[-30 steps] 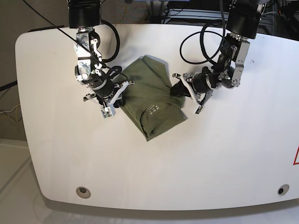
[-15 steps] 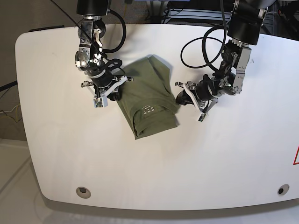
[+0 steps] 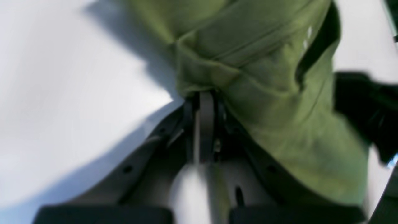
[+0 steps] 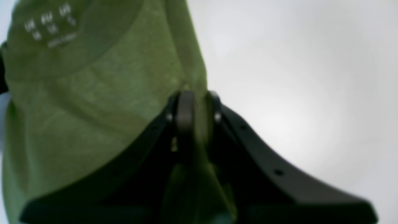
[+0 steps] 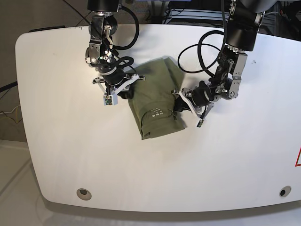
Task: Fold the T-shirt properly
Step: 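Release the shirt and lift both grippers away from it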
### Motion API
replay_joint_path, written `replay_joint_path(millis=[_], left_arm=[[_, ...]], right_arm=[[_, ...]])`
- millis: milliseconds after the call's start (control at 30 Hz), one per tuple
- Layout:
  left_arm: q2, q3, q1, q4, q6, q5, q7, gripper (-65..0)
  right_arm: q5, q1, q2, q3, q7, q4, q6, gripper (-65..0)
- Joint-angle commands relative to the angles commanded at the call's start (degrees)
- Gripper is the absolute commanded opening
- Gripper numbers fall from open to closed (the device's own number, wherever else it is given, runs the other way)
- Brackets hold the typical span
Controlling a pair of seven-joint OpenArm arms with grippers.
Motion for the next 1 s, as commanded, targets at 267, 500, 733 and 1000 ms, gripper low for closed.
replay_joint_path(millis=[267, 500, 733, 1000], left_arm=[[0.26, 0.09, -0.70, 0.18, -0.09, 0.00, -0.35, -64.1], [-0.44, 0.09, -1.32, 0.26, -0.09, 0.00, -0.35, -64.1], [-2.20, -0.09, -2.46, 0.26, -0.09, 0.00, -0.35, -64.1], [-5.01, -0.18, -3.96, 0.26, -0.09, 0.00, -0.35, -64.1]], right_arm=[[7.47, -0.44, 0.00, 0.00, 0.00, -0.09, -0.09, -57.4], [13.45, -0.35, 0.00, 0.00, 0.00, -0.09, -0.18, -57.6], [15.56, -0.18, 0.00, 0.00, 0.26, -2.11, -1.67, -59.3], [20.13, 0.09, 0.00, 0.18, 0.44, -5.71, -6.68, -65.0]])
